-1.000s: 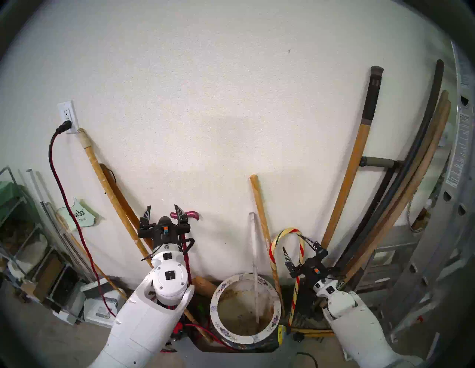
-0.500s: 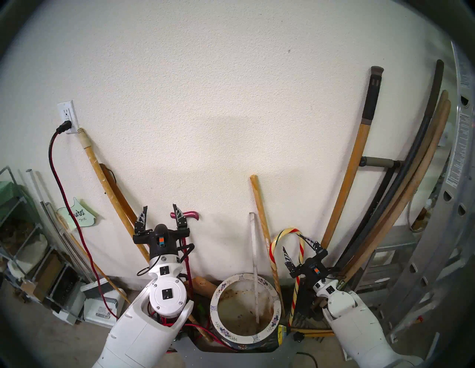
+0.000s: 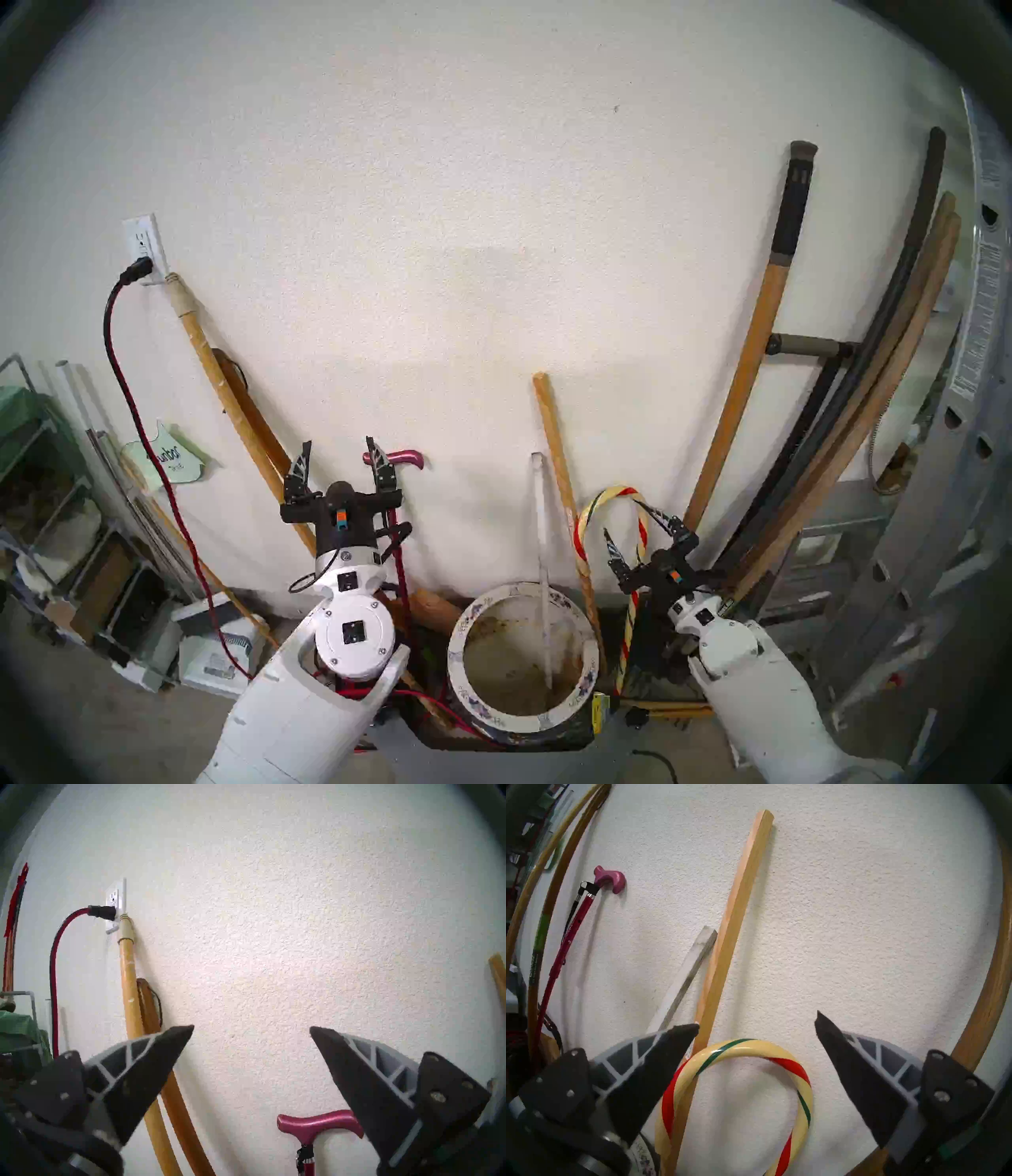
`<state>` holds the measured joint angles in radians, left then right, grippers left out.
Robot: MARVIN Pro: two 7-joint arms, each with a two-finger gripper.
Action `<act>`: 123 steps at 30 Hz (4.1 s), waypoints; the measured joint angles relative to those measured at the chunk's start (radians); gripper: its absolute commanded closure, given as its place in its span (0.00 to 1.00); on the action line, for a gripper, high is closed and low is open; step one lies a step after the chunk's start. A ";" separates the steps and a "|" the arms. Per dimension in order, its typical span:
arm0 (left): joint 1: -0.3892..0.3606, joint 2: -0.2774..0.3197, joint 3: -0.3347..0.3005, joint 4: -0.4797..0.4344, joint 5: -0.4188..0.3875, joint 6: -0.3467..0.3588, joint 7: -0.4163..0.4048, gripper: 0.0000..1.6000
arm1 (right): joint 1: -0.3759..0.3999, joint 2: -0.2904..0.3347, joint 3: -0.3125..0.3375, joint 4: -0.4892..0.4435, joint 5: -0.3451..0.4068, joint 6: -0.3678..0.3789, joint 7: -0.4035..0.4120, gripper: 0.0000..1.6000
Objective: Take wooden sticks or brooms out of the pot
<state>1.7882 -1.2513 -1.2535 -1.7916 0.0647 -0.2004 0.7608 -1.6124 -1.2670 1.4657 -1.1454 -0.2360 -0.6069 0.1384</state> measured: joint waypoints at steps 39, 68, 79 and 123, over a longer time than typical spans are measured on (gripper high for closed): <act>-0.008 0.019 0.016 0.000 -0.020 -0.003 0.016 0.00 | 0.260 -0.108 -0.135 0.426 0.033 0.030 0.193 0.00; -0.014 0.035 0.030 0.000 -0.032 -0.004 0.031 0.00 | 0.555 -0.257 -0.166 0.764 -0.055 0.084 0.101 0.00; -0.016 0.041 0.036 0.000 -0.035 -0.004 0.038 0.00 | 0.619 -0.293 -0.172 0.883 -0.085 0.058 0.047 0.00; -0.026 0.066 0.058 0.000 -0.052 -0.003 0.062 0.00 | 0.702 -0.393 -0.149 0.982 -0.158 0.112 -0.148 0.53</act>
<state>1.7617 -1.1857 -1.1955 -1.7913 0.0126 -0.2035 0.8230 -0.9099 -1.6599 1.3170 -0.1634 -0.3938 -0.4950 -0.0100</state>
